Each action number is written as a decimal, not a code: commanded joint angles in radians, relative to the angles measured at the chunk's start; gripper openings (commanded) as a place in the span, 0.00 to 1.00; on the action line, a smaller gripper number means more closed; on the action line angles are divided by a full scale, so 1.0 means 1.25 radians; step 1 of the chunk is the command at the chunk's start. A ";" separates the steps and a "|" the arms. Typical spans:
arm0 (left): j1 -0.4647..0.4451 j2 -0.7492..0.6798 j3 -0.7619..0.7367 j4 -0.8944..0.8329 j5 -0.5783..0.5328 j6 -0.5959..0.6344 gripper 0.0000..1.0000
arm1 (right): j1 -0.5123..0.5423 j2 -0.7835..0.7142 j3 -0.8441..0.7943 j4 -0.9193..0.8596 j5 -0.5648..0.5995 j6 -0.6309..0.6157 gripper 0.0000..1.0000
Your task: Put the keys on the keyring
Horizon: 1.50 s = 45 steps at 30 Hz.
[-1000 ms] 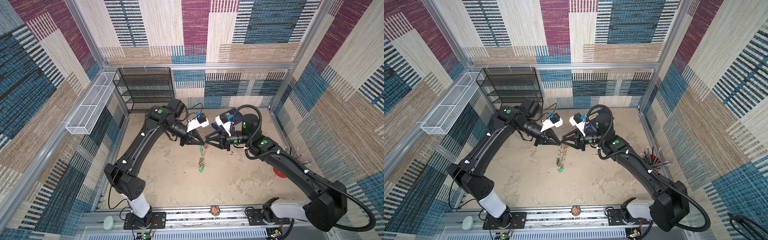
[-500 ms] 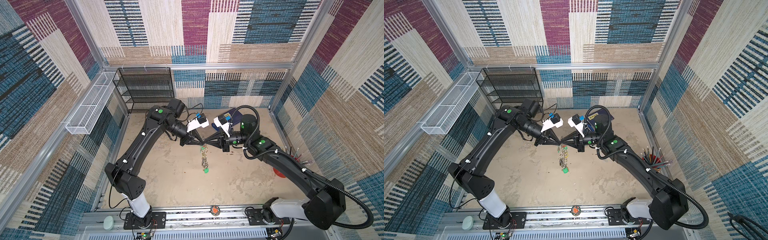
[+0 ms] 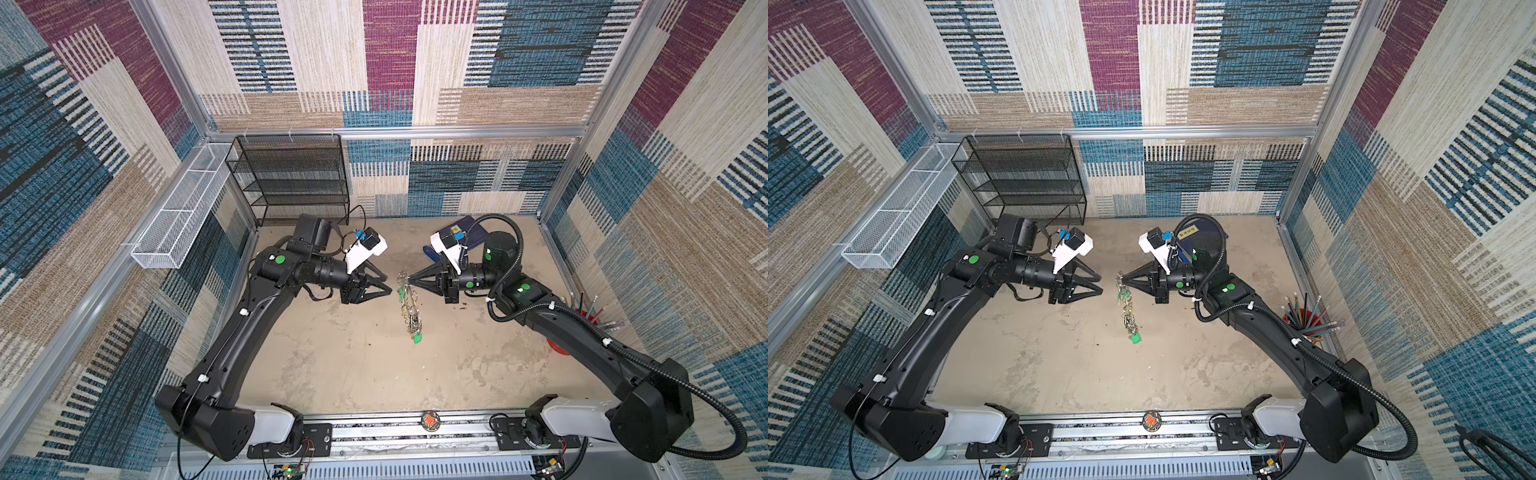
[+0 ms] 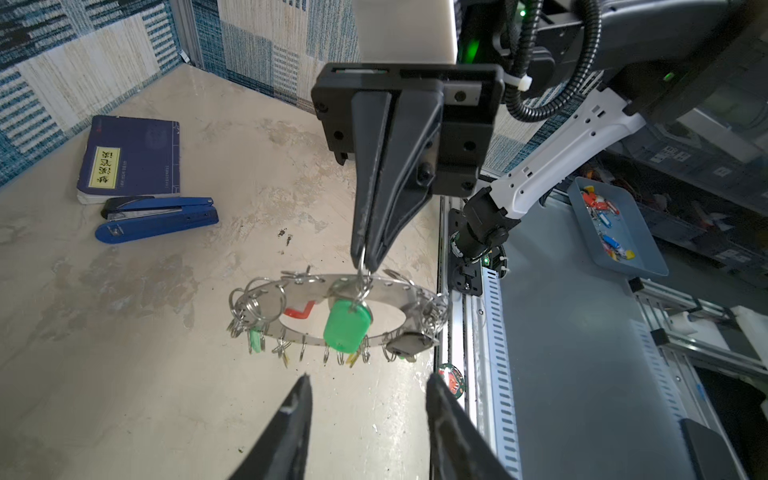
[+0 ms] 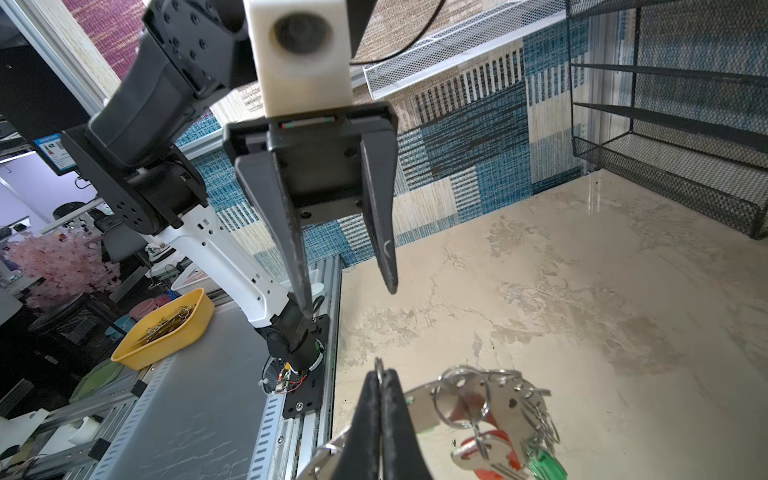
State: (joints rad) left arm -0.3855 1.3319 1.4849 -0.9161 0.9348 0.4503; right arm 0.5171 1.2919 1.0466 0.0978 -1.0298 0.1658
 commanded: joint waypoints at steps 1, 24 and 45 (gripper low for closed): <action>0.003 -0.028 -0.069 0.149 0.054 -0.113 0.50 | 0.001 -0.001 -0.009 0.116 -0.043 0.054 0.00; -0.003 -0.003 -0.152 0.325 0.208 -0.203 0.44 | 0.001 0.016 -0.053 0.313 -0.111 0.190 0.00; -0.015 0.017 -0.157 0.359 0.239 -0.238 0.32 | 0.001 0.053 -0.081 0.462 -0.116 0.279 0.00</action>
State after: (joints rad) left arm -0.4023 1.3552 1.2881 -0.5106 1.1839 0.1825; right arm 0.5175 1.3544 0.9497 0.5995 -1.1938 0.4747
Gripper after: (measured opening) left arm 0.328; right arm 0.049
